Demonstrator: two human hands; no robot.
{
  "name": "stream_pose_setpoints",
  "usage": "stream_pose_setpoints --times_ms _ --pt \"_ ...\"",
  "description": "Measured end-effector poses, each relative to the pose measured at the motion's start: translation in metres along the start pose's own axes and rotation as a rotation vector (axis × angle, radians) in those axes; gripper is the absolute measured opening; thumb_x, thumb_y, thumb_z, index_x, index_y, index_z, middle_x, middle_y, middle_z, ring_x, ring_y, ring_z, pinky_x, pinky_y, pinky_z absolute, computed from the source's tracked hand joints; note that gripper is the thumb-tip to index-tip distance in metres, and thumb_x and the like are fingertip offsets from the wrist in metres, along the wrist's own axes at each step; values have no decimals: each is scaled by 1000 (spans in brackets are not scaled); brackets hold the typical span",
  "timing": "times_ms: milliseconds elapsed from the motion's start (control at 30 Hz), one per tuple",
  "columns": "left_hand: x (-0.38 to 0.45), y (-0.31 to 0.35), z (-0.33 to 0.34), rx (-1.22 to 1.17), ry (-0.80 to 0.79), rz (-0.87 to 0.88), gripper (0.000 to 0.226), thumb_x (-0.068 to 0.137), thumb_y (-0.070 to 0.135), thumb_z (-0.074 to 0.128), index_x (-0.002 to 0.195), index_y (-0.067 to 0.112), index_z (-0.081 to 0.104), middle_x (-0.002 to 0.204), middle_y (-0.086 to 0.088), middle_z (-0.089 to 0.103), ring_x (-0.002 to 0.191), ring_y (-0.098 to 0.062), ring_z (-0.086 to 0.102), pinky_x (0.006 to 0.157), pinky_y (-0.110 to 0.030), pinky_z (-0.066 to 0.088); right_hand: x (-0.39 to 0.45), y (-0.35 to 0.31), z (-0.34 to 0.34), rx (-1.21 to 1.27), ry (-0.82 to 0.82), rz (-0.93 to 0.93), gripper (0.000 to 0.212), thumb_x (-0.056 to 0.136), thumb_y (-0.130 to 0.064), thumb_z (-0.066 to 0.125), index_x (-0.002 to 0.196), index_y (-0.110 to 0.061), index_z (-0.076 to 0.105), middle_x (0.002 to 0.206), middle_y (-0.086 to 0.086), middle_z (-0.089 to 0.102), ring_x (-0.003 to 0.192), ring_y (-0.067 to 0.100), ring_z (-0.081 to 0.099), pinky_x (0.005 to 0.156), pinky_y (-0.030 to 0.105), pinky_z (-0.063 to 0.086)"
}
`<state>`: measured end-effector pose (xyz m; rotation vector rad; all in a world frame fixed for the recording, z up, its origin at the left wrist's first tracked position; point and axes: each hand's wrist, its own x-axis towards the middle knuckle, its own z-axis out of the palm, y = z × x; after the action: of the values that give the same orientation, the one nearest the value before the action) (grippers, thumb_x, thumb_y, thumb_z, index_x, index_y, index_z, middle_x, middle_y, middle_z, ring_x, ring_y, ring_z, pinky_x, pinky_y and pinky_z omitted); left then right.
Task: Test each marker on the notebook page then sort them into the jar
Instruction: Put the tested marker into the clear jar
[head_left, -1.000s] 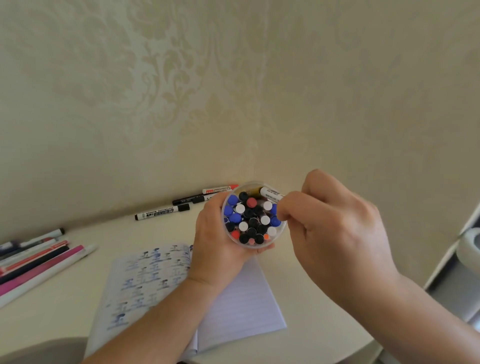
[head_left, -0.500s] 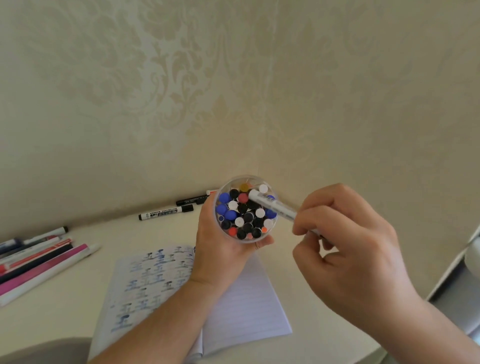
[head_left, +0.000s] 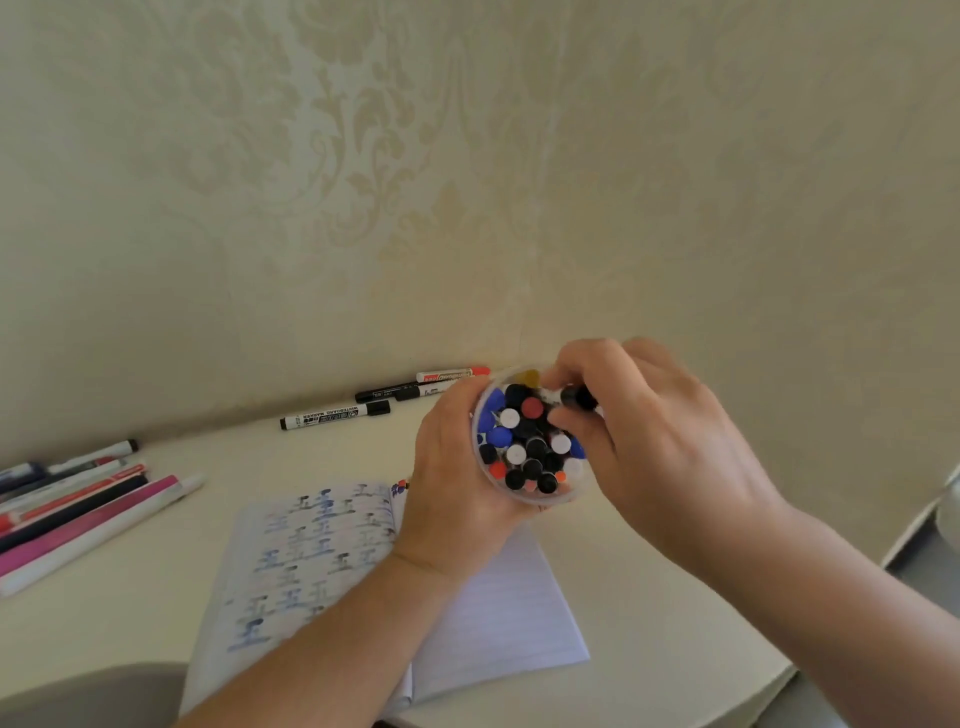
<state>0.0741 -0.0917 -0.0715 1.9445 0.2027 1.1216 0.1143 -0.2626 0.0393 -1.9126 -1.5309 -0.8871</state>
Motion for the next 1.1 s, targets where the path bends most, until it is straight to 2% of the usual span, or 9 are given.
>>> stream_pose_setpoints --times_ms 167,267,367,433,600,700,867,1000,1100 --pt "-1 3 -3 -77 14 -22 115 54 51 101 147 20 43 139 -2 60 129 -30 59 103 -49 52 -2 13 22 -122 305 -84 17 103 -16 67 114 -10 79 119 11 71 94 39 58 75 41 52" --pt "-2 18 -10 -75 53 -16 96 57 50 99 138 46 48 136 6 63 128 -23 60 102 -44 53 -5 13 23 -159 67 38 47 108 -57 41 147 -37 58 150 5 53 119 39 49 77 49 56" --pt "3 19 -14 -56 103 3 74 67 46 94 130 39 57 122 5 69 117 -22 65 96 -44 55 -10 13 25 -257 -212 124 76 93 -86 18 160 -51 24 168 -7 28 135 33 40 86 51 53" --pt "3 14 -13 -12 152 -13 81 62 50 95 131 40 55 124 9 66 119 -19 63 99 -44 54 -8 15 24 -175 -153 137 69 96 -80 31 156 -45 39 163 -7 38 128 29 48 79 45 56" --pt "2 6 -5 87 131 40 97 57 54 99 138 28 52 129 7 62 122 -23 61 101 -46 52 -3 23 30 -4 239 -88 19 97 -16 74 115 -12 79 110 3 73 89 31 63 80 39 53" --pt "0 2 -5 164 126 79 98 59 54 98 140 25 51 132 7 60 125 -23 58 105 -45 48 4 18 25 -5 368 -117 4 93 -8 77 91 -7 80 91 4 75 80 31 64 75 35 52" --pt "-1 0 -5 339 108 113 102 62 66 91 143 21 49 139 6 55 131 -21 52 109 -41 42 14 21 22 -74 484 -134 27 89 -17 85 67 -9 73 69 4 65 67 32 57 62 38 46" --pt "-2 3 -8 278 121 86 104 58 71 89 143 26 50 135 10 58 130 -17 53 107 -44 46 11 27 37 -65 419 -119 27 93 -25 82 71 -11 76 80 4 68 78 33 56 66 37 48" --pt "1 4 -14 165 165 -33 103 53 72 91 140 38 48 133 13 59 129 -16 54 103 -45 51 3 29 33 16 191 43 38 93 -56 71 117 -27 79 129 8 61 112 35 55 86 38 51"
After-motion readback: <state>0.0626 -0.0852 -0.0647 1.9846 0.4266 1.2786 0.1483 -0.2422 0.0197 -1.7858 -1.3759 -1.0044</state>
